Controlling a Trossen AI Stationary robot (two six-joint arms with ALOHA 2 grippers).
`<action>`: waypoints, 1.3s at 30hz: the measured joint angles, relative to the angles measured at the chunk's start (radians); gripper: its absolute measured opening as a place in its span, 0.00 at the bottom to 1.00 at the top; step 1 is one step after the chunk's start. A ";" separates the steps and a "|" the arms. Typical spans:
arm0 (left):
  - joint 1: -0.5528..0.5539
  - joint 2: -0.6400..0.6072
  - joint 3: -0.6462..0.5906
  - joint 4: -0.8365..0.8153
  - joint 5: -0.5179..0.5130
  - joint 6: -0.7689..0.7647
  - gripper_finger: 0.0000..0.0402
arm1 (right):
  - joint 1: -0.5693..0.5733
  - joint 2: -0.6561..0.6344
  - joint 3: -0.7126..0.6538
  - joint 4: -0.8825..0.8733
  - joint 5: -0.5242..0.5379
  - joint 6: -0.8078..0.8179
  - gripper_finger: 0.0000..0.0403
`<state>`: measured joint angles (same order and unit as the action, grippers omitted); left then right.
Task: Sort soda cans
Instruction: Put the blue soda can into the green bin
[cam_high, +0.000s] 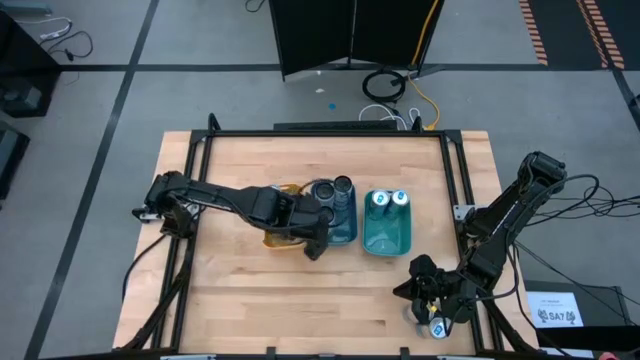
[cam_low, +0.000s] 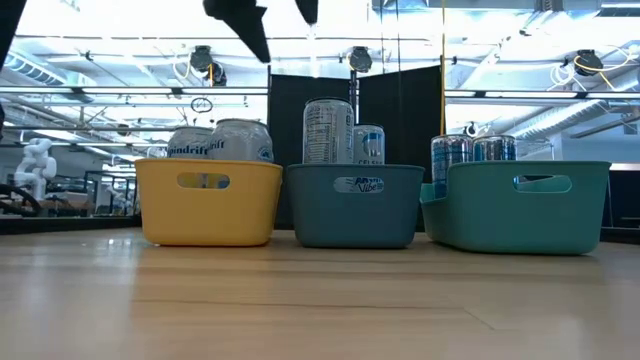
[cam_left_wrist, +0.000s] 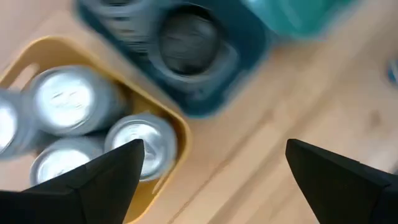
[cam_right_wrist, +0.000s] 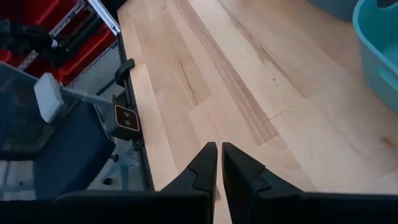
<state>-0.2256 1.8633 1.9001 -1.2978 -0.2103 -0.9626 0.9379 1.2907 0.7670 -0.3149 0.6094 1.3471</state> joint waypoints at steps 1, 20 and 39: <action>-0.003 0.000 0.006 0.005 0.025 0.064 1.00 | -0.001 0.000 0.000 0.000 0.001 0.013 0.04; -0.083 0.000 0.017 0.007 0.049 0.536 1.00 | -0.114 0.000 0.081 -0.012 0.127 0.111 0.00; -0.156 0.000 -0.211 0.169 0.053 0.811 1.00 | -0.270 0.315 0.768 -0.943 -0.381 0.240 0.00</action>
<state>-0.3820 1.8635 1.6890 -1.1293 -0.1574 -0.1520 0.6679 1.6053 1.5353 -1.2578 0.2283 1.5869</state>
